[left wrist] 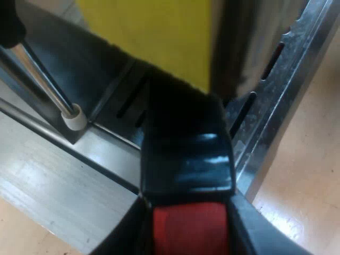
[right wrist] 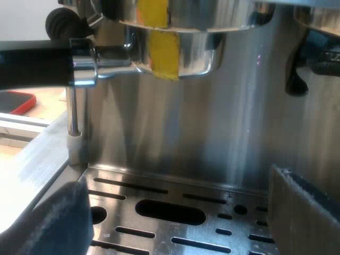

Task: Put the handle in the coffee machine

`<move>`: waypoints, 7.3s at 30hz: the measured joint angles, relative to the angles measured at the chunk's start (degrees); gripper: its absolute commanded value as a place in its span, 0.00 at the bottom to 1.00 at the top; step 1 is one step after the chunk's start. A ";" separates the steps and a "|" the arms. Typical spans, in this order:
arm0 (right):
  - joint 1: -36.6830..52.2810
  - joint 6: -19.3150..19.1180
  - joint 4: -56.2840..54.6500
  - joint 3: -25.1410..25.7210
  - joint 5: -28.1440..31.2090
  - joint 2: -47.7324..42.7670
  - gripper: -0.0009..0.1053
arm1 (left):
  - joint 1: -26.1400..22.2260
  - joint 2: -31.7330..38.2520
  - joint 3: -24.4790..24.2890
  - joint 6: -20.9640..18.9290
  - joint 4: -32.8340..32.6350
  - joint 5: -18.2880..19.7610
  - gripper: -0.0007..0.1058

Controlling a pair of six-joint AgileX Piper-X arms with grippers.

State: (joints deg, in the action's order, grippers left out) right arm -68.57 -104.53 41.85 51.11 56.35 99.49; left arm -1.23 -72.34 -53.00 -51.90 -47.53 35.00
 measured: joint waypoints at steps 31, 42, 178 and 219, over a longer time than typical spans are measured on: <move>0.00 0.00 0.00 0.00 0.00 0.00 0.68 | 0.00 0.20 -3.81 2.15 -5.97 0.26 0.01; 0.00 0.00 0.00 0.00 0.00 0.00 0.68 | 0.00 0.20 -4.98 0.99 -7.68 0.47 0.01; 12.66 -8.75 30.32 16.02 -10.76 21.10 0.45 | -0.79 2.91 -9.19 0.06 -12.30 5.97 0.73; 12.66 -8.75 30.32 16.02 -10.76 21.10 0.45 | -4.02 -6.65 -12.99 -2.39 -14.01 -6.72 0.01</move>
State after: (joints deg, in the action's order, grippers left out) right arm -55.90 -113.28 72.16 67.13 45.59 120.59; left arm -5.25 -78.99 -65.99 -54.28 -61.54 28.28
